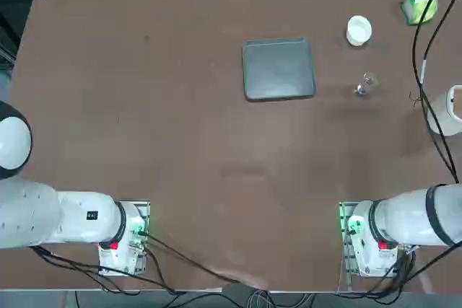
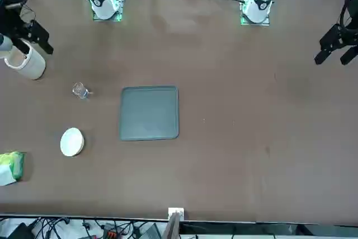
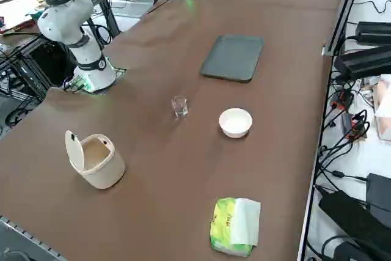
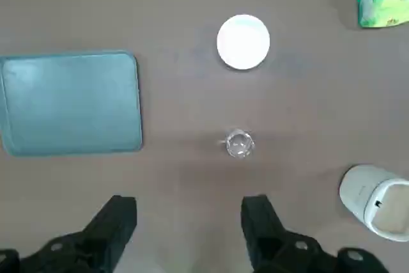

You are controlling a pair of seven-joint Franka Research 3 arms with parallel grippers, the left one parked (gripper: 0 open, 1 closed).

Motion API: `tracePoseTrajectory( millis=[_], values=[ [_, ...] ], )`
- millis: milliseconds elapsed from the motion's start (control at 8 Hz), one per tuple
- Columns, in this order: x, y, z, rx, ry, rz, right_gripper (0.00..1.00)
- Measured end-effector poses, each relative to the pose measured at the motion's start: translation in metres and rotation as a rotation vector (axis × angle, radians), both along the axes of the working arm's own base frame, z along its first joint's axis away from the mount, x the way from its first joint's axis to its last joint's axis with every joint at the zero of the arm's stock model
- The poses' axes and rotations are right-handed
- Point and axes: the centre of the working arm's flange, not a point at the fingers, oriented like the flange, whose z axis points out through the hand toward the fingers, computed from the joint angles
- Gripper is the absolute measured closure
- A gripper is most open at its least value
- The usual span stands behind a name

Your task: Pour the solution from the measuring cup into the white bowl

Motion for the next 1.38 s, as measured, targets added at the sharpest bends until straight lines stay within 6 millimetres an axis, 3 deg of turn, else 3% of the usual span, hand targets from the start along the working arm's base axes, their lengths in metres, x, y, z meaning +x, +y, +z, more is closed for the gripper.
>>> tracePoseTrajectory(
  millis=[500, 750, 1000, 1375],
  values=[
    [-0.004, 0.012, 0.006, -0.006, 0.016, -0.005, 0.0],
    [-0.001, 0.044, -0.018, -0.115, 0.043, -0.138, 0.0],
    [0.005, 0.09, -0.068, -0.268, 0.051, -0.324, 0.0],
    [0.006, 0.151, -0.184, -0.531, -0.046, -0.612, 0.0]
  ],
)
